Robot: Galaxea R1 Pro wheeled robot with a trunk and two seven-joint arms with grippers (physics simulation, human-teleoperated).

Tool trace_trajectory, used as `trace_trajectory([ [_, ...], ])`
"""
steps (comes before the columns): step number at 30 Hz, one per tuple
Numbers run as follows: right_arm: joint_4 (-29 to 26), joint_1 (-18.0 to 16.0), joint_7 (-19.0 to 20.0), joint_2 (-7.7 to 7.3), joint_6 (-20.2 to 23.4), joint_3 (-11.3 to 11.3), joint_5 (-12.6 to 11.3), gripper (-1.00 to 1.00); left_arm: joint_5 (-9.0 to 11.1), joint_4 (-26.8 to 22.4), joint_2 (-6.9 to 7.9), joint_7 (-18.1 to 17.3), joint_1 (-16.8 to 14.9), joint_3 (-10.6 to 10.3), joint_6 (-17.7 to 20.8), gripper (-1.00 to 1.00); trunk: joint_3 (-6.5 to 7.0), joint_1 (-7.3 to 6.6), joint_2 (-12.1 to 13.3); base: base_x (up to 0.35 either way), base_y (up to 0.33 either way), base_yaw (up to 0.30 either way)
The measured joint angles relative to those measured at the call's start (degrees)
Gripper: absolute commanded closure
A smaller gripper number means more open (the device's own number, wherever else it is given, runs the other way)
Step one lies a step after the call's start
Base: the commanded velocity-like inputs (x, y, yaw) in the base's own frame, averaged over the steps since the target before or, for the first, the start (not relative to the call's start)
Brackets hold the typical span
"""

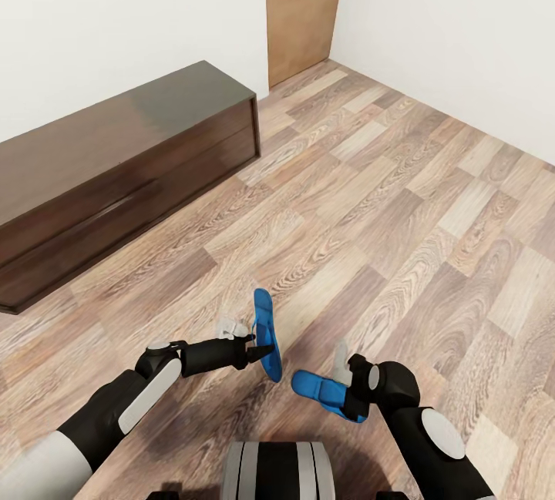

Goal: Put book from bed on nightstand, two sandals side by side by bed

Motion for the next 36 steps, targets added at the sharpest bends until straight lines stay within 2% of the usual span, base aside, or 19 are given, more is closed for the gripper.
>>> trace_trajectory([
  [29,-1.59,0.00,0.08,-0.17,0.00,0.03,0.01,-1.00,0.00,0.00,0.00,0.00,0.01,-0.01,0.00,1.00,-6.43,0.75,-0.39,0.000,0.000,0.000],
  [36,-2.48,0.00,0.06,-0.32,-0.06,0.00,0.01,-1.00,0.07,-0.01,0.00,0.00,0.00,0.00,0.01,1.00,-6.43,0.74,-0.39,0.000,0.000,0.000],
])
